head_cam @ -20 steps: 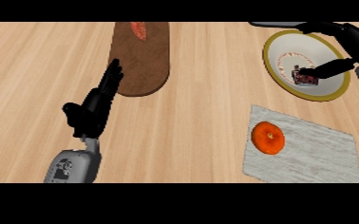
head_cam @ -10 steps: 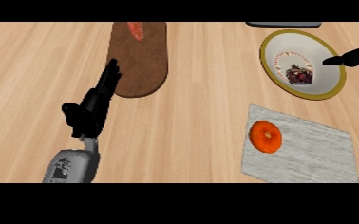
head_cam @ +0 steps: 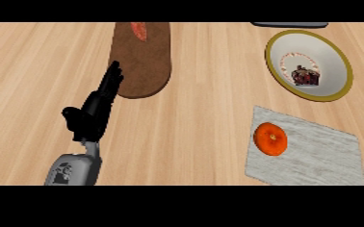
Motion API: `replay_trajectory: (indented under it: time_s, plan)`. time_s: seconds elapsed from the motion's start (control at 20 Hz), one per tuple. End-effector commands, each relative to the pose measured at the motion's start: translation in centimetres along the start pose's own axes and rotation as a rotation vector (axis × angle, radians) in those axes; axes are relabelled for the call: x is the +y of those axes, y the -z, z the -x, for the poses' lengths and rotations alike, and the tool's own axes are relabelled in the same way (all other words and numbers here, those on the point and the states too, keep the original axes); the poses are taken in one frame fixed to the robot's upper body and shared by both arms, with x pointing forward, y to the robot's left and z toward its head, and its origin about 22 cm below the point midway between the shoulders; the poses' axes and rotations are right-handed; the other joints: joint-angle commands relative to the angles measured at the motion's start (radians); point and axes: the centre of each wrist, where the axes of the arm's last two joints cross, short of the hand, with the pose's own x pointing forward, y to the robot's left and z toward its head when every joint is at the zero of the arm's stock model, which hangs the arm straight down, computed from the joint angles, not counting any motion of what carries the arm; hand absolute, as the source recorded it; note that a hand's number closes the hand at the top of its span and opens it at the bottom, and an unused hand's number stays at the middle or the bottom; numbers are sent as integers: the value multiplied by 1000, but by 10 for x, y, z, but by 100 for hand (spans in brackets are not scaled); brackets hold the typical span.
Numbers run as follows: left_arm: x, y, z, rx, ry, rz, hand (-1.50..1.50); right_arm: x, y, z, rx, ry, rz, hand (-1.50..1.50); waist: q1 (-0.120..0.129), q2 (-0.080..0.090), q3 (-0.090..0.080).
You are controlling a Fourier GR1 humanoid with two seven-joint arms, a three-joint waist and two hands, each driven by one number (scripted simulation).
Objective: Pick the cupcake from the placemat and place it in the bowl
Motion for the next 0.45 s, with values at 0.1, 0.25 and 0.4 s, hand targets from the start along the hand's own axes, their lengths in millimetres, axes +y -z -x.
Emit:
replay_trajectory:
  time_s: [0.1, 0.25, 0.4]
  plan:
    - [4, -1, -3, 12, 16, 13, 0, -27, -35, 6, -72, 126, -119, -150, 3, 3, 3]
    - [-5, -5, 2, 4, -21, -10, 0, -12, -34, 21, -79, 126, -137, -150, 1, 1, 2]
    - [7, -11, -3, -1, 5, 12, 0, -25, -47, 18, -67, 111, -137, -150, 8, 0, 3]
